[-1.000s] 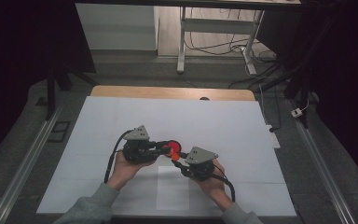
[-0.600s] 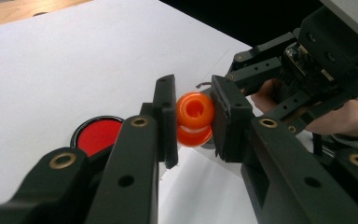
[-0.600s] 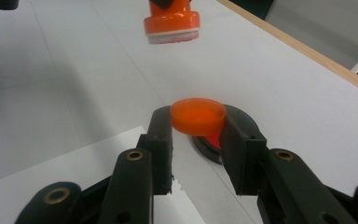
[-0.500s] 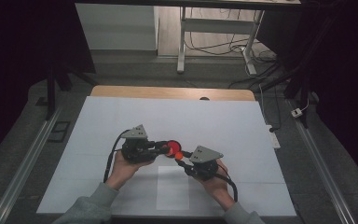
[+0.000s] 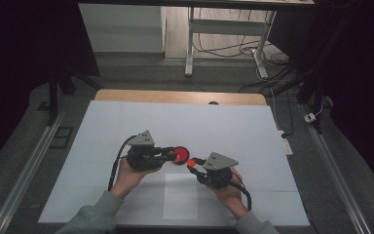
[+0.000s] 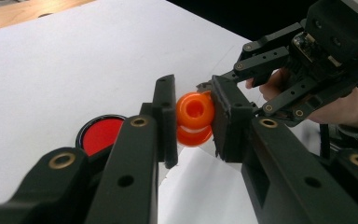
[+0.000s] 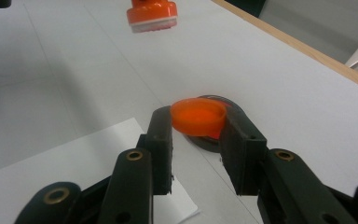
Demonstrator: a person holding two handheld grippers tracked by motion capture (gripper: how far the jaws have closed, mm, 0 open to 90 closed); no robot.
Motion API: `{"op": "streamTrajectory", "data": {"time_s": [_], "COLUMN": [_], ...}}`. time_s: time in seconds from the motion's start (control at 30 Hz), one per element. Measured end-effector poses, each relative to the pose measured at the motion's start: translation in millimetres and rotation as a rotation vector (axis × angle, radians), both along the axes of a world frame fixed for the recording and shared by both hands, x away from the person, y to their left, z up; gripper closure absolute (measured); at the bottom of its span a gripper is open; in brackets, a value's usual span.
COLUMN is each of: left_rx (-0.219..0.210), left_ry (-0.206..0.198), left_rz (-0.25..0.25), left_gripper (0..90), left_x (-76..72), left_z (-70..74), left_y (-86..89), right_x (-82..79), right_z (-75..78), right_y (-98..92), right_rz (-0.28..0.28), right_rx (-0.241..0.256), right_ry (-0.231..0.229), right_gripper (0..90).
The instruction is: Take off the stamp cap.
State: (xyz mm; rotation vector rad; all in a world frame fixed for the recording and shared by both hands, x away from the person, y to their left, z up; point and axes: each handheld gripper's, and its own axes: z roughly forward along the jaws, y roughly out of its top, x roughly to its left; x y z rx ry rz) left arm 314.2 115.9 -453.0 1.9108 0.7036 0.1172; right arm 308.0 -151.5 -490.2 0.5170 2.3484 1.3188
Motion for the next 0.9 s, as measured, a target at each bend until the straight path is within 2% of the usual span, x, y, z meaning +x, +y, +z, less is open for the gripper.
{"op": "streamTrajectory", "data": {"time_s": [0.27, 0.53, 0.9], "left_rx": [0.022, 0.023, 0.029], "left_ry": [-0.002, -0.001, -0.003], "left_rz": [0.001, 0.007, 0.006], "left_gripper": [72.2, 72.2, 72.2], "left_x": [0.2, 0.4, -0.1], "left_z": [-0.8, -0.9, 0.2], "left_y": [-1.0, -0.3, 2.0], "right_x": [-2.1, -3.7, -6.2], "right_z": [-0.7, -4.0, -4.6], "right_y": [-11.3, -30.5, -53.5], "right_rz": [-0.019, -0.054, -0.094], "right_rx": [-0.001, 0.002, 0.035], "right_ry": [0.004, 0.022, 0.053], "right_gripper": [64.7, 64.6, 64.6]}}
